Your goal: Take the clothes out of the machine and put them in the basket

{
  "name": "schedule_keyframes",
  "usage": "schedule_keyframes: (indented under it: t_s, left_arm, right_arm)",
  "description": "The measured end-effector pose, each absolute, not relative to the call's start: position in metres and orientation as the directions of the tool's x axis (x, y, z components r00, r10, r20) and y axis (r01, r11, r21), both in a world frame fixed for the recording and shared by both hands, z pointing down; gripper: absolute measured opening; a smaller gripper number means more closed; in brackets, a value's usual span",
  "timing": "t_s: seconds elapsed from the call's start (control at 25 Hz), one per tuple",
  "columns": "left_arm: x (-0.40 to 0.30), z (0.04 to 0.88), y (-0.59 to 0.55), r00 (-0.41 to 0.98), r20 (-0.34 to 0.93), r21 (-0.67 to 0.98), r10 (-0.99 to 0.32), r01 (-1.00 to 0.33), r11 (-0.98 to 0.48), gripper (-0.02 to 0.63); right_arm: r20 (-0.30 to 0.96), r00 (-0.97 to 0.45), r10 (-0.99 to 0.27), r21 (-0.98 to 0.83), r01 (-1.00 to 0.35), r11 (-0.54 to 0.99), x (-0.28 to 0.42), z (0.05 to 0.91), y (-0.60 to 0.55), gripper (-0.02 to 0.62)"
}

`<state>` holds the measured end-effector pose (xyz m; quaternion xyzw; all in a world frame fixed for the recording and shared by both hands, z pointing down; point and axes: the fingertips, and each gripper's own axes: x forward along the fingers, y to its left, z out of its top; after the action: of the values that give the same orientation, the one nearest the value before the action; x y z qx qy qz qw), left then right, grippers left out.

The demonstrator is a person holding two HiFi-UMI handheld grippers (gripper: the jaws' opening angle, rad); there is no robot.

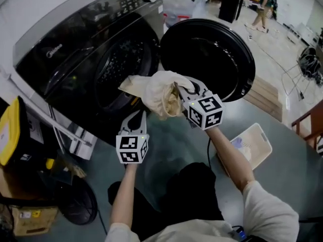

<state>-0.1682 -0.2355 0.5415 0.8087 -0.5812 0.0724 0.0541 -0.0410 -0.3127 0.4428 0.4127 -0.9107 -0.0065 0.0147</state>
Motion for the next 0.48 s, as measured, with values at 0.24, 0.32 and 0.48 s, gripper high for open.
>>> schedule_keyframes:
  t_s: [0.24, 0.32, 0.48]
  left_arm:
    - [-0.106, 0.538, -0.249, 0.425, 0.163, 0.023, -0.891, -0.904, -0.427, 0.025]
    - [-0.085, 0.537, -0.254, 0.461, 0.156, 0.033, -0.874, -0.886, -0.462, 0.025]
    - [-0.039, 0.535, -0.259, 0.539, 0.148, 0.047, -0.829, -0.841, -0.539, 0.025]
  right_arm:
    - [0.008, -0.540, -0.842, 0.020, -0.841, 0.540, 0.050, 0.430, -0.292, 0.058]
    - [0.014, -0.497, -0.868, 0.021, -0.868, 0.497, 0.079, 0.430, -0.285, 0.058]
    - [0.020, -0.400, -0.916, 0.033, -0.916, 0.401, 0.135, 0.425, -0.263, 0.058]
